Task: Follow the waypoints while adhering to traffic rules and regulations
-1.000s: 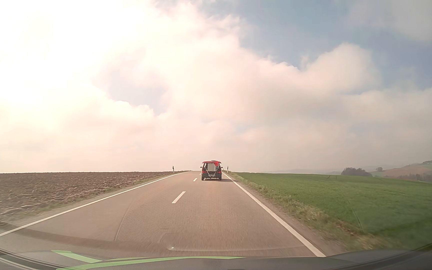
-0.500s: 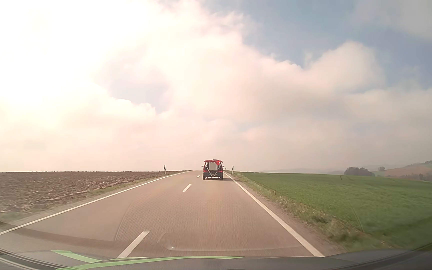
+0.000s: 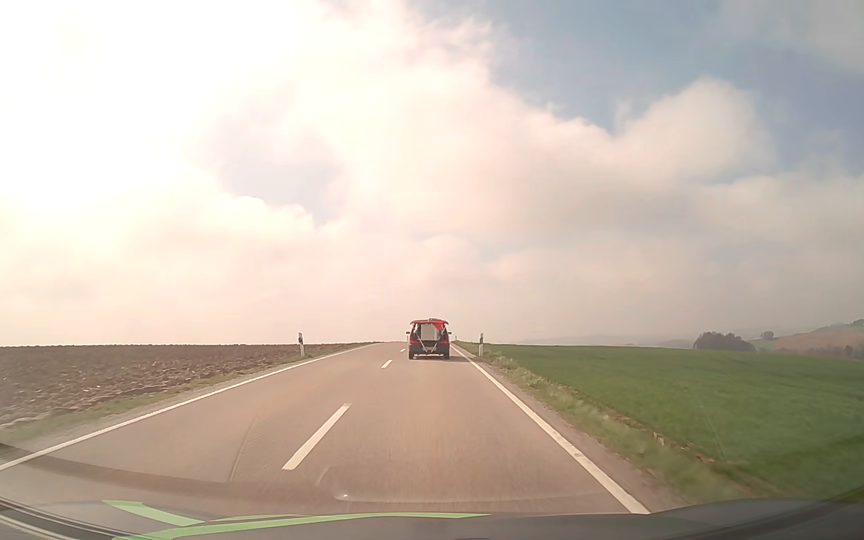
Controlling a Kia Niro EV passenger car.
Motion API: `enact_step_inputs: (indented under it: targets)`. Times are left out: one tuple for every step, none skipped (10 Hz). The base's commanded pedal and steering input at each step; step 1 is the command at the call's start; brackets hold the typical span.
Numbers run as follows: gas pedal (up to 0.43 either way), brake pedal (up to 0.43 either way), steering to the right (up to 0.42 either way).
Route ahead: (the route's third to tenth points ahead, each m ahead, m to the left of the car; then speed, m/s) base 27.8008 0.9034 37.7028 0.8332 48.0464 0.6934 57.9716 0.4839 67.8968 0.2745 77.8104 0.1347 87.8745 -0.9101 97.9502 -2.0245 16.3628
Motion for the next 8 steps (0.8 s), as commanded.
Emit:
enact_step_inputs:
  targets:
    - [0.209,0.000,-0.004]
    - [0.220,0.000,-0.004]
    - [0.220,0.000,-0.003]
    - [0.228,0.000,-0.003]
    - [0.228,0.000,-0.003]
    - [0.240,0.000,-0.003]
    - [0.240,0.000,-0.003]
    - [0.248,0.000,-0.003]
